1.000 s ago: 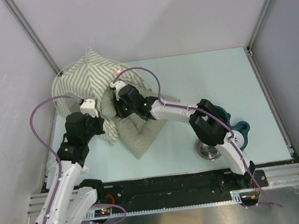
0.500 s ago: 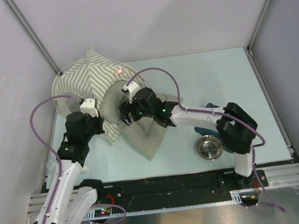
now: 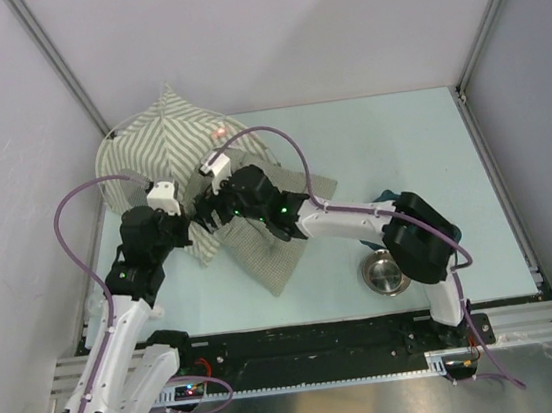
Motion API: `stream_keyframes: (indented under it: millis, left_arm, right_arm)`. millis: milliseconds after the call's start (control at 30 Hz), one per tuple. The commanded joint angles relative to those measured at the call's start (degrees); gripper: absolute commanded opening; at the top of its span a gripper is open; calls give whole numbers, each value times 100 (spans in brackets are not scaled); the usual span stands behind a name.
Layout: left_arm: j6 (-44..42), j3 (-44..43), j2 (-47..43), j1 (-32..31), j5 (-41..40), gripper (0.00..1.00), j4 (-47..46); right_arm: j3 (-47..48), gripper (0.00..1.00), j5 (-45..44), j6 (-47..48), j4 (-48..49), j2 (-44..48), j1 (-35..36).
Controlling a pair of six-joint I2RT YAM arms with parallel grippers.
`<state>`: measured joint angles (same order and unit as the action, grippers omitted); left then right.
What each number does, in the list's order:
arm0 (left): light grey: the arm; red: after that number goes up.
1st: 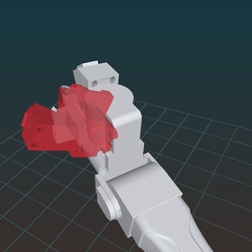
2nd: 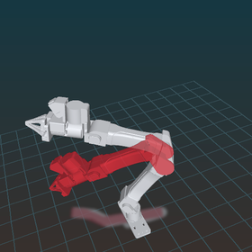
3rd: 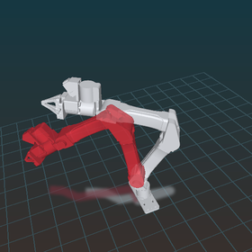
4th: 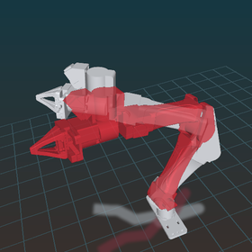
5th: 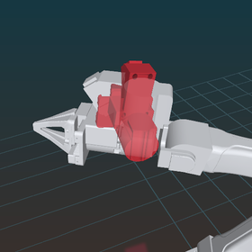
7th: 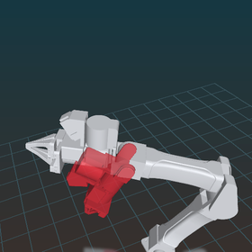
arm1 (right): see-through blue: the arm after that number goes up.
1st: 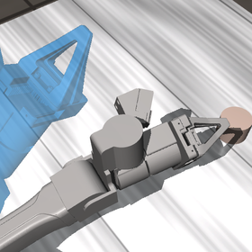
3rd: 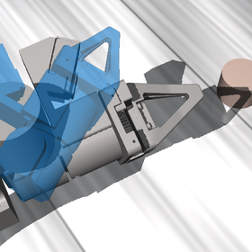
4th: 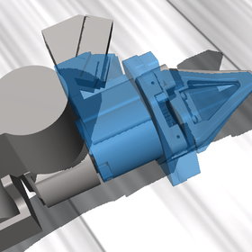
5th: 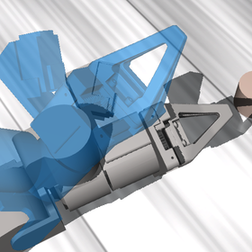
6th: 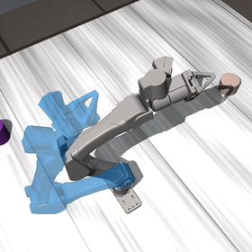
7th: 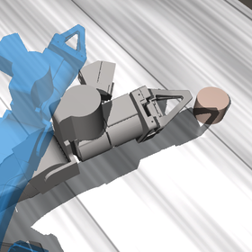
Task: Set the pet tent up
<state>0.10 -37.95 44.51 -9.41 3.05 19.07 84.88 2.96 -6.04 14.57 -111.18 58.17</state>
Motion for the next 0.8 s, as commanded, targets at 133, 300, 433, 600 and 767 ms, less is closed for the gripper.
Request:
stream_keyframes:
  millis: [133, 300, 433, 600, 767]
  left_arm:
    - [-54, -77, -181, -11, -159, 0, 9]
    - [-54, -124, -122, -13, -172, 0, 5]
    - [-54, -183, -75, -14, -165, 0, 8]
    - [-54, -211, -57, -11, -110, 0, 5]
    - [-54, -218, -33, -11, -37, 0, 9]
  right_arm:
    - [813, 23, -1170, -612, -250, -676, -436]
    - [512, 1, -1445, -1158, -467, -681, -673]
    - [711, 0, -1458, -1271, -880, -997, -684]
    - [1048, 0, -701, -1616, -864, -1433, -643]
    - [1797, 3, 183, -2123, -845, -1848, -559]
